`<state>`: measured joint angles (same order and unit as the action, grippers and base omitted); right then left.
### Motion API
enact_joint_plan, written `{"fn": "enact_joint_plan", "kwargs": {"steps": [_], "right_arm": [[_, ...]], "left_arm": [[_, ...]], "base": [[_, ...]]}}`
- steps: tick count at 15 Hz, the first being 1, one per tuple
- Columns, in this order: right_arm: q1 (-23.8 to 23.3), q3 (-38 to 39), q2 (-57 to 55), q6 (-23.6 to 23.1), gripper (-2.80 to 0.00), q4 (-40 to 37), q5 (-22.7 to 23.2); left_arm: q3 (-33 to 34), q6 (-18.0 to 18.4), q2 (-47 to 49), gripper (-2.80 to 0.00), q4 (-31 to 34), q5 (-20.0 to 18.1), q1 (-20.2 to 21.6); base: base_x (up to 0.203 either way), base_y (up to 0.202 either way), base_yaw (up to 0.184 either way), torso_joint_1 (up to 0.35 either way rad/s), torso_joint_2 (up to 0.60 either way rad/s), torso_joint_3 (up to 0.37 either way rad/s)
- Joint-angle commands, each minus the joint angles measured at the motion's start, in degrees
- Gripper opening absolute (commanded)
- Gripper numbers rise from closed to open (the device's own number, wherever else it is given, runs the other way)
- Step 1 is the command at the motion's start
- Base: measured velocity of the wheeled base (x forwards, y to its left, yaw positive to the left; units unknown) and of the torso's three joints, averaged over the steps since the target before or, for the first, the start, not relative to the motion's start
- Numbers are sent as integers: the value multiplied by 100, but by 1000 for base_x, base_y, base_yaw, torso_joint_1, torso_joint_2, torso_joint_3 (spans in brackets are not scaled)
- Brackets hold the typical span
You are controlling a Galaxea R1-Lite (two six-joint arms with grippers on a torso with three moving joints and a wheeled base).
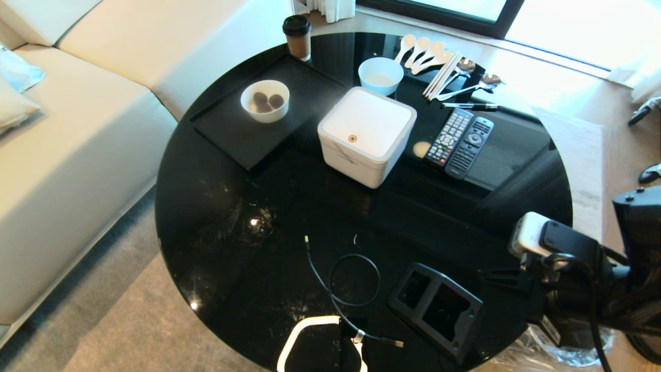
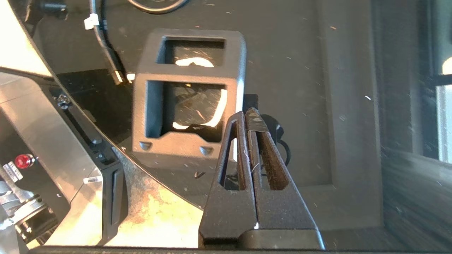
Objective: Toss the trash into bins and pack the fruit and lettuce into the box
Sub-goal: Pick up the black rack
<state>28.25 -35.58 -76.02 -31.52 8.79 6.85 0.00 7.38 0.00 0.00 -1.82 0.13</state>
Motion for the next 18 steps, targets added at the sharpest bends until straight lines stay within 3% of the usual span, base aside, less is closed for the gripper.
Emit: {"fn": "enact_joint_plan", "kwargs": {"steps": [1, 7, 9, 18], "right_arm": [[117, -10, -191, -52, -280, 9, 1], [133, -91, -365, -71, -280, 0, -4], [137, -132, -491, -169, 0, 29, -1], [120, 144, -1071, -187, 0, 562, -54]], "left_arm": [[0, 1, 9, -280, 0, -3, 4], [0, 1, 9, -280, 0, -3, 4], [0, 1, 9, -280, 0, -3, 2], [0, 1, 9, -280, 0, -3, 4]], "base": [[0, 0, 0, 0, 0, 0], [0, 0, 0, 0, 0, 0], [0, 0, 0, 0, 0, 0], [0, 0, 0, 0, 0, 0]]}}
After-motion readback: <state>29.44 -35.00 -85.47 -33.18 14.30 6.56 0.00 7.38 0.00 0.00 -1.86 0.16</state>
